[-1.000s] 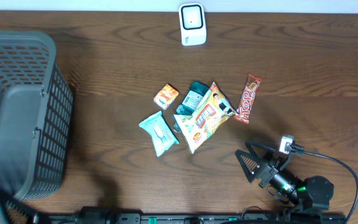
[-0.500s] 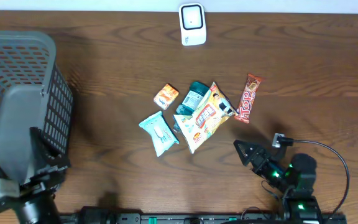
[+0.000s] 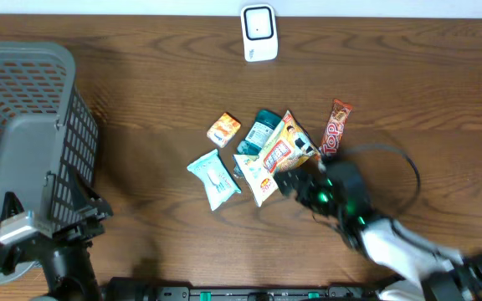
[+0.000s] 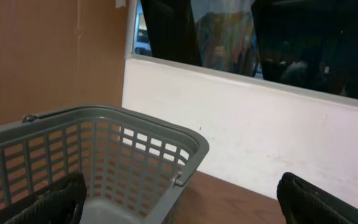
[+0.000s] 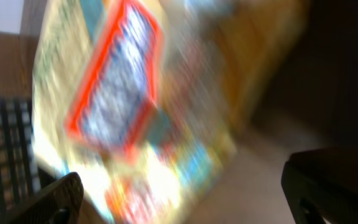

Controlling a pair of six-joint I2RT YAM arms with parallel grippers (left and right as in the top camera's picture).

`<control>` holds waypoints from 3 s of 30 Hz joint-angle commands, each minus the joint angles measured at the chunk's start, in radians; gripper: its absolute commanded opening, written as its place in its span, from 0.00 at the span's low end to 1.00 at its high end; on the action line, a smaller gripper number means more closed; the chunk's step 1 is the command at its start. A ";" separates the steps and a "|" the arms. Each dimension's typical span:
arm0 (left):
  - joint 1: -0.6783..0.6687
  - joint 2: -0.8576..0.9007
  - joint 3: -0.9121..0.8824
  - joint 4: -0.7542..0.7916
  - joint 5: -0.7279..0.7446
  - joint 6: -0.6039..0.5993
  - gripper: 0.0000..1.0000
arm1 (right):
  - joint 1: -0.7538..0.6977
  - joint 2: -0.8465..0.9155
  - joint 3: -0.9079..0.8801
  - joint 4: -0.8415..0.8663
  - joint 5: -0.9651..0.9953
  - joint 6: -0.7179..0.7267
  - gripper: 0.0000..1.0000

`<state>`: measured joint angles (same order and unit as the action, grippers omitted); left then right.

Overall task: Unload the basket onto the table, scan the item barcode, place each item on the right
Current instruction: 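Reach the right gripper toward the yellow pack on the table, then grasp the yellow pack with the right gripper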

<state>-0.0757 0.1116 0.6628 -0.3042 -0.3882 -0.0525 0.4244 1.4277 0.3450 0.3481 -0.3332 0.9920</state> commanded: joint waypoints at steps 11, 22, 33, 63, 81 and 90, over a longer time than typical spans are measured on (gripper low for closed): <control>-0.004 -0.109 -0.003 -0.060 -0.006 -0.005 0.98 | -0.014 0.313 0.115 -0.069 0.129 0.208 0.56; -0.004 -0.109 -0.003 -0.091 -0.006 -0.005 0.98 | -0.027 0.204 0.115 -0.034 0.005 -0.093 0.01; -0.004 -0.109 -0.003 -0.112 -0.006 -0.005 0.98 | -0.100 -0.443 0.115 -0.656 0.093 -0.362 0.01; -0.004 -0.109 -0.003 -0.116 -0.006 -0.005 0.98 | -0.114 -0.552 0.156 -0.795 -0.015 -0.304 0.95; -0.004 -0.109 -0.003 -0.121 -0.006 -0.005 0.98 | 0.140 0.256 0.953 -1.475 0.437 0.014 0.90; -0.004 -0.109 -0.003 -0.121 -0.006 -0.005 0.98 | 0.153 0.464 1.027 -1.506 0.407 0.071 0.88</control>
<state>-0.0757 0.0063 0.6601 -0.4263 -0.3916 -0.0528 0.5671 1.8690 1.3464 -1.1564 0.0540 1.0088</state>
